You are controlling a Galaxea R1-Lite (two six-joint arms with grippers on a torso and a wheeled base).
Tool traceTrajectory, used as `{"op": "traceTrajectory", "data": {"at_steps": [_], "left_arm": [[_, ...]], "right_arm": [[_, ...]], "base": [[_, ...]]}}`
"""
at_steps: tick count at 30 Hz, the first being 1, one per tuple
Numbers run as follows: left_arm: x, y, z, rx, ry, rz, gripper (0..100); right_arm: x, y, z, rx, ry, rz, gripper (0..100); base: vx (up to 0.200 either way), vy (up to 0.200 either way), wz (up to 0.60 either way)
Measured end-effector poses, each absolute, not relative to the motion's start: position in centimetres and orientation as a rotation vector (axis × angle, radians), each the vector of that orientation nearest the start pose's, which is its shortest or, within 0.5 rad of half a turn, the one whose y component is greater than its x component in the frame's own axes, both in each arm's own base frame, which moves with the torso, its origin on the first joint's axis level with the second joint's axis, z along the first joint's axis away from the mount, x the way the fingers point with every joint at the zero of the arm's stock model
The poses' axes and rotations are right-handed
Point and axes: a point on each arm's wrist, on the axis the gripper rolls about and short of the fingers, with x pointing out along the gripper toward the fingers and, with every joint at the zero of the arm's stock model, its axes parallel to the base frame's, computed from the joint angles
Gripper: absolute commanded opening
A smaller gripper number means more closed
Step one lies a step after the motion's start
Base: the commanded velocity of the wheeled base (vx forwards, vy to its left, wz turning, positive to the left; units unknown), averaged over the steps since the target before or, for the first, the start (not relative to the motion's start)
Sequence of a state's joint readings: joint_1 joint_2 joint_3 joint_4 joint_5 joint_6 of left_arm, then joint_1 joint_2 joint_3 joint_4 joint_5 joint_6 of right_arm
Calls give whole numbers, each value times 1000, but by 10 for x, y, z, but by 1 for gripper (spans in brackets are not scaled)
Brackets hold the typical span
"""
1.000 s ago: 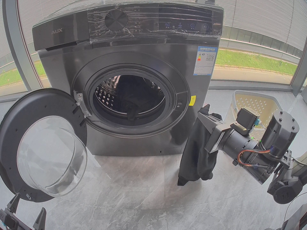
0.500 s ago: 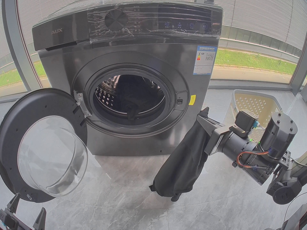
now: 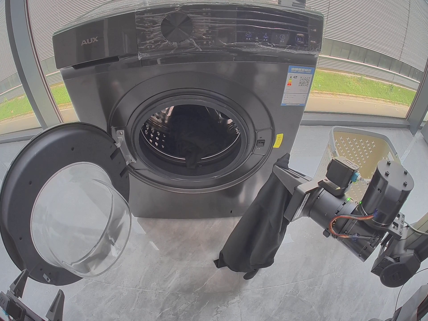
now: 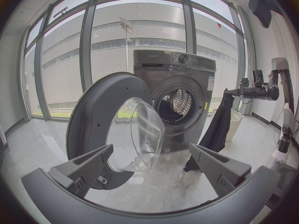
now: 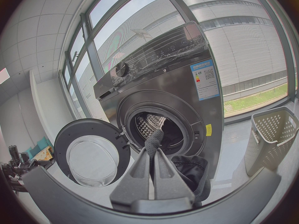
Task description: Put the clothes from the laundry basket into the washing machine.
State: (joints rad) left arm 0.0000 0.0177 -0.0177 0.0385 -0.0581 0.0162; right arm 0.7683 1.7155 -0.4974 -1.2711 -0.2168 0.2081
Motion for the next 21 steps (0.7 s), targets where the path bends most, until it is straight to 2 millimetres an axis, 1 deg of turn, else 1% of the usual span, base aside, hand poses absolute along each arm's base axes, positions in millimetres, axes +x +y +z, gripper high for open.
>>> {"op": "traceTrajectory", "data": {"at_steps": [4, 10, 21], "left_arm": [[-23, -1, 77, 15, 38, -58, 100], [-23, -1, 77, 15, 38, -59, 100], [-23, -1, 77, 15, 38, -59, 100]], "right_arm": [[202, 189, 164, 223, 10, 556, 0], [201, 188, 163, 219, 13, 554, 0], [201, 188, 163, 216, 14, 556, 0]], "base": [[200, 0, 0], [0, 0, 0], [0, 200, 0]]}}
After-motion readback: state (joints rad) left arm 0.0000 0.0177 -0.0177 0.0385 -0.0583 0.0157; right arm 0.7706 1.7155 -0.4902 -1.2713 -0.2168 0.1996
